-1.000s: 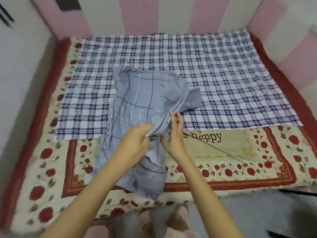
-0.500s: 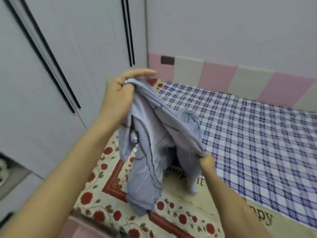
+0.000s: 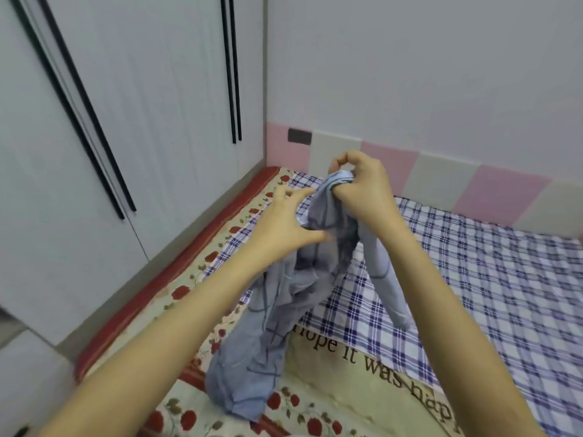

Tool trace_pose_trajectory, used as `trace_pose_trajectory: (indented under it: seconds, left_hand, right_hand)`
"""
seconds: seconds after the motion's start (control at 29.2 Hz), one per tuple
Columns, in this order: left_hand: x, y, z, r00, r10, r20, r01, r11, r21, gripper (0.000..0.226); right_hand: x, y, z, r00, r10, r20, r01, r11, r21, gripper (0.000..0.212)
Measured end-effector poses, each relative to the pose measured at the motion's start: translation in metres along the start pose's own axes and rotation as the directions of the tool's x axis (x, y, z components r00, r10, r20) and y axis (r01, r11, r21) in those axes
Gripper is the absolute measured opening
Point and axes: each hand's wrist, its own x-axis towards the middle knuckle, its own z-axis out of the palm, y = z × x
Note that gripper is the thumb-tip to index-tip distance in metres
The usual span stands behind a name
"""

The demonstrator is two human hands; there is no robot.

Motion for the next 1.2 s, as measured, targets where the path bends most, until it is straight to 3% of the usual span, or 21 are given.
trace_pose_trajectory:
  seconds: [0.07, 0.17, 0.24, 0.27, 0.34, 0.38, 0.41, 0.48, 0.58, 0.69, 0.75, 0.89, 0.96, 0.99, 1.03, 1.06, 1.1, 1.13, 1.17, 1.2]
  left_hand:
    - [0.006, 0.002, 0.005, 0.993, 0.062, -0.096, -0.072, 0.992, -0.101, 0.013]
    - [0.010, 0.004, 0.007, 0.989, 0.047, -0.137, -0.077, 0.973, -0.217, 0.005]
    - [0.007, 0.010, 0.005, 0.996, 0.076, -0.057, -0.089, 0.954, -0.287, 0.005]
    - [0.003, 0.014, 0.005, 0.996, 0.085, 0.026, -0.072, 0.943, -0.326, 0.011]
    - [-0.005, 0.019, 0.008, 0.977, 0.060, 0.202, 0.008, 0.948, -0.319, 0.048]
    - [-0.010, 0.023, 0.012, 0.968, 0.044, 0.245, 0.013, 0.974, -0.227, 0.062]
    - [-0.013, 0.024, 0.019, 0.970, 0.043, 0.240, -0.024, 0.997, -0.078, 0.062]
    - [-0.014, 0.025, 0.028, 0.991, 0.069, 0.112, -0.082, 0.990, 0.113, 0.028]
    - [-0.019, 0.021, 0.020, 0.996, 0.074, -0.057, -0.076, 0.996, -0.039, 0.023]
    - [-0.025, 0.017, 0.004, 0.986, 0.091, -0.143, -0.111, 0.984, -0.139, 0.015]
    - [-0.032, 0.016, 0.006, 0.982, 0.104, -0.154, -0.127, 0.981, -0.146, 0.029]
    - [-0.037, 0.015, 0.005, 0.973, 0.048, -0.225, -0.110, 0.956, -0.272, 0.035]
    - [-0.038, 0.014, -0.004, 0.968, 0.023, -0.249, -0.107, 0.938, -0.330, 0.036]
    - [-0.039, 0.014, -0.009, 0.967, 0.012, -0.256, -0.104, 0.931, -0.349, 0.036]
    - [-0.040, 0.013, -0.015, 0.963, -0.010, -0.269, -0.093, 0.925, -0.369, 0.035]
    - [-0.039, 0.013, -0.022, 0.955, -0.040, -0.294, -0.081, 0.918, -0.388, 0.034]
    - [-0.036, 0.010, -0.030, 0.944, -0.061, -0.324, -0.076, 0.915, -0.396, 0.034]
    - [-0.031, 0.009, -0.038, 0.935, -0.049, -0.352, -0.092, 0.923, -0.375, 0.034]
    - [-0.025, 0.007, -0.042, 0.926, -0.005, -0.377, -0.122, 0.941, -0.315, 0.035]
    - [-0.024, 0.004, -0.040, 0.925, 0.027, -0.378, -0.128, 0.961, -0.245, 0.034]
  right_hand:
    - [-0.008, -0.004, -0.004, 0.999, -0.042, -0.012, 0.042, 0.998, 0.044, 0.024]
    - [-0.016, 0.012, -0.013, 0.998, -0.029, -0.048, 0.033, 0.997, 0.076, 0.017]
    - [-0.022, 0.027, -0.018, 0.997, 0.011, -0.073, -0.002, 0.993, 0.119, 0.011]
    - [-0.027, 0.032, -0.021, 0.996, 0.022, -0.082, -0.011, 0.991, 0.136, 0.012]
    - [-0.035, 0.035, -0.022, 0.997, 0.026, -0.079, -0.013, 0.986, 0.166, 0.019]
    - [-0.039, 0.033, -0.022, 0.998, 0.017, -0.061, -0.007, 0.986, 0.165, 0.024]
    - [-0.043, 0.031, -0.021, 0.999, -0.002, -0.036, 0.008, 0.988, 0.153, 0.026]
    - [-0.051, 0.025, -0.020, 0.999, -0.042, -0.019, 0.045, 0.985, 0.164, 0.026]
    - [-0.065, 0.027, -0.026, 0.997, -0.080, -0.008, 0.080, 0.983, 0.167, 0.031]
    - [-0.076, 0.053, -0.024, 0.973, 0.037, 0.228, 0.022, 0.968, -0.249, 0.037]
    - [-0.091, 0.082, -0.007, 0.906, 0.175, 0.386, 0.002, 0.909, -0.417, 0.025]
    - [-0.132, 0.155, 0.048, 0.670, 0.374, 0.641, -0.127, 0.909, -0.398, 0.023]
    - [-0.157, 0.194, 0.068, 0.500, 0.471, 0.726, -0.252, 0.882, -0.398, 0.046]
    - [-0.169, 0.213, 0.077, 0.457, 0.483, 0.747, -0.284, 0.875, -0.392, 0.054]
    - [-0.171, 0.215, 0.075, 0.493, 0.459, 0.739, -0.290, 0.888, -0.357, 0.046]
    - [-0.164, 0.206, 0.066, 0.592, 0.448, 0.670, -0.334, 0.893, -0.302, 0.029]
    - [-0.154, 0.193, 0.053, 0.707, 0.509, 0.490, -0.496, 0.852, -0.169, 0.017]
    - [-0.132, 0.187, 0.036, 0.761, 0.606, 0.233, -0.635, 0.769, 0.074, 0.017]
    - [-0.108, 0.174, 0.008, 0.718, 0.695, -0.025, -0.634, 0.669, 0.387, 0.018]
    - [-0.088, 0.163, -0.018, 0.649, 0.738, -0.184, -0.488, 0.590, 0.644, 0.019]
